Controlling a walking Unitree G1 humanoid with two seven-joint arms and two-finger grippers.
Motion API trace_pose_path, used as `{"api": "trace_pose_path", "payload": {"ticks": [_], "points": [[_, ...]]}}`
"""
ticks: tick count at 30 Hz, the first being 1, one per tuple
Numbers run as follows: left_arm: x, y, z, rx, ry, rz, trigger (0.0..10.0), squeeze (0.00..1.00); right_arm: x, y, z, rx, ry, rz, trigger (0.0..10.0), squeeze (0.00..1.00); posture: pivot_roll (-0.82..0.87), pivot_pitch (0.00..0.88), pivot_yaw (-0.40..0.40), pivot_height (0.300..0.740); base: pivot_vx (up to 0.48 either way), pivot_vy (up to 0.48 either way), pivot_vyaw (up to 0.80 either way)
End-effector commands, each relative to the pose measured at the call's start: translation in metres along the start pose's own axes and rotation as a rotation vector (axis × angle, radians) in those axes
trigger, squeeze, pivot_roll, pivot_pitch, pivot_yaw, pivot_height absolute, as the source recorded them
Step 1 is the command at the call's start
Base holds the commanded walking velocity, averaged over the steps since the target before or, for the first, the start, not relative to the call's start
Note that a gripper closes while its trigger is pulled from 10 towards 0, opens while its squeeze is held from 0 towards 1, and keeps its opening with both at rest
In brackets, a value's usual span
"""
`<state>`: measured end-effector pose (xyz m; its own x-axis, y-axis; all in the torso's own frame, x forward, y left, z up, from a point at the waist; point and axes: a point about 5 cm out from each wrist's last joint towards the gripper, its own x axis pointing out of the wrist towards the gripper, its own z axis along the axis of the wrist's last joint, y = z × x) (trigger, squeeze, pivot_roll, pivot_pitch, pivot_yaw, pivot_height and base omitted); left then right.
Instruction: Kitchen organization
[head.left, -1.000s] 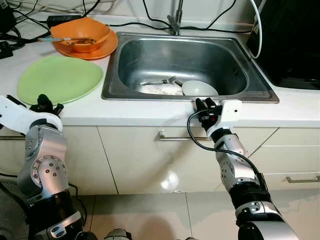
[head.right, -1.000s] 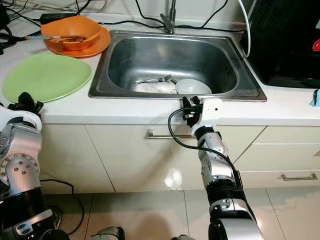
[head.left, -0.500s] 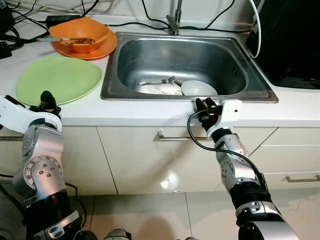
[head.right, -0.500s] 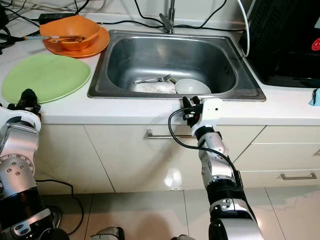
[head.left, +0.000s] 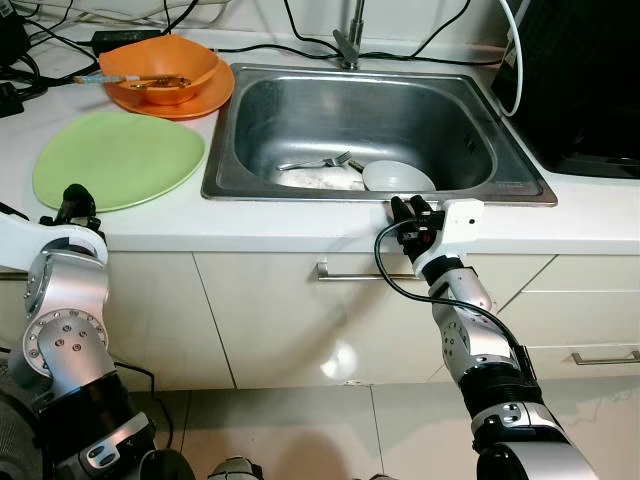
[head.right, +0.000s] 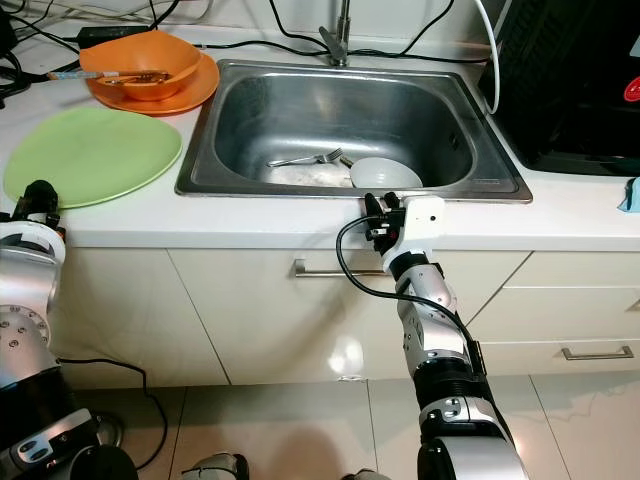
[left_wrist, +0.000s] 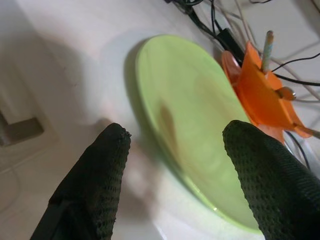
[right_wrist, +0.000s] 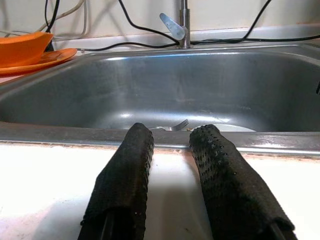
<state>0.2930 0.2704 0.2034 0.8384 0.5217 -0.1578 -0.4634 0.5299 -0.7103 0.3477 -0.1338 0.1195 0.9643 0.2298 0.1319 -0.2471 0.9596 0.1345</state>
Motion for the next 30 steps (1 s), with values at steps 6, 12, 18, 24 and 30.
{"api": "trace_pose_path", "payload": {"ticks": [6, 12, 18, 24, 30], "points": [[0.001, -0.005, -0.002, 0.004, 0.024, -0.003, 10.0, 0.00, 0.001, -0.002, 0.002, 0.001, 0.003, 0.004, 10.0, 0.00, 0.02, 0.075, -0.053, 0.740, 0.000, 0.000, 0.00], [0.004, -0.003, -0.004, 0.016, 0.041, 0.019, 10.0, 0.00, 0.001, -0.001, 0.002, 0.001, 0.002, 0.006, 10.0, 0.00, 0.01, 0.075, -0.052, 0.740, 0.000, 0.000, 0.00], [0.006, -0.003, -0.006, 0.026, 0.055, 0.029, 10.0, 0.00, 0.000, -0.002, 0.002, -0.001, 0.001, 0.003, 10.0, 0.00, 0.01, 0.075, -0.053, 0.740, 0.000, 0.000, 0.00], [0.014, -0.008, -0.010, 0.025, 0.082, 0.030, 10.0, 0.00, 0.000, -0.003, 0.004, -0.005, -0.002, 0.003, 10.0, 0.00, 0.00, 0.080, -0.051, 0.740, 0.000, 0.000, 0.00], [0.023, -0.019, -0.012, 0.005, 0.109, 0.004, 10.0, 0.00, -0.001, -0.007, 0.006, -0.014, -0.004, -0.001, 10.0, 0.00, -0.02, 0.092, -0.058, 0.740, 0.000, 0.000, 0.00]]}}
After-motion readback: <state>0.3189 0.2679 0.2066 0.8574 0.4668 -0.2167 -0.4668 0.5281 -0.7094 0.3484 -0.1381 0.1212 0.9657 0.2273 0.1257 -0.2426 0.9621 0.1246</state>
